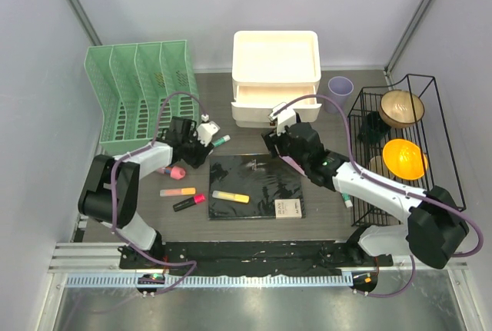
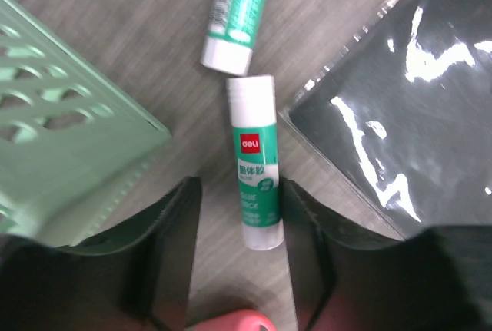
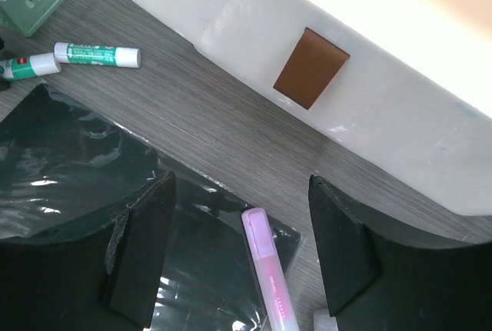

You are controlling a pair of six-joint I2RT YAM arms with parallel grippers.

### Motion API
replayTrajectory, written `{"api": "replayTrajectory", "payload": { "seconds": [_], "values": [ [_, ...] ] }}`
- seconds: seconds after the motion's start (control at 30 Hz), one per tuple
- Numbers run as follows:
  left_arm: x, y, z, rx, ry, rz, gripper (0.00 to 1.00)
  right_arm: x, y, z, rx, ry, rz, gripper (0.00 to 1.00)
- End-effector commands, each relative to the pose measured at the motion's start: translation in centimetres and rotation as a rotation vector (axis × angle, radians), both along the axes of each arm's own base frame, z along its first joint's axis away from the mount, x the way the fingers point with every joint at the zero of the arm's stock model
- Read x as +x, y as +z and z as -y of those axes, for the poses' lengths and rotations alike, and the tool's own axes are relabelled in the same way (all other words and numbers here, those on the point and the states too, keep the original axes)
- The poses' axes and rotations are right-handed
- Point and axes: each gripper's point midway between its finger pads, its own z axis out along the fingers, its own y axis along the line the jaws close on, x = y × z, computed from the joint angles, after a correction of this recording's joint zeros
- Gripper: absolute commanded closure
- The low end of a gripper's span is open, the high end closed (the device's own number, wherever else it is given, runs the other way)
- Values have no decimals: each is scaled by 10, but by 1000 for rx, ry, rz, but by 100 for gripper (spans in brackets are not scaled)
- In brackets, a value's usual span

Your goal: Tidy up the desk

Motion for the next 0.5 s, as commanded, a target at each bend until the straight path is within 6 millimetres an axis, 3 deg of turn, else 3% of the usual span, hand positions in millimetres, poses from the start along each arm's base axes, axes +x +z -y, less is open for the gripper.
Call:
{"api": "replayTrajectory", "payload": {
  "seconds": [0.0, 0.13, 0.2, 0.23, 0.3, 0.47],
  "values": [
    [17, 5, 11, -26, -33, 39, 53, 0, 24, 0, 47, 6, 69, 27],
    [12, -4, 12, -32, -44, 11, 65, 0, 27, 0, 49, 7, 75, 27],
    [7, -5, 15, -46, -57, -6, 75, 0, 26, 1, 49, 5, 76, 26],
    [5, -2, 16, -52, -60, -2, 88, 0, 28, 2, 51, 4, 80, 26],
    [0, 3, 17, -71, -57, -9, 97, 0, 27, 3, 49, 2, 81, 26],
    [-13, 35, 21, -114, -56, 15, 100, 2, 29, 7, 48, -10, 97, 26]
  ]
}}
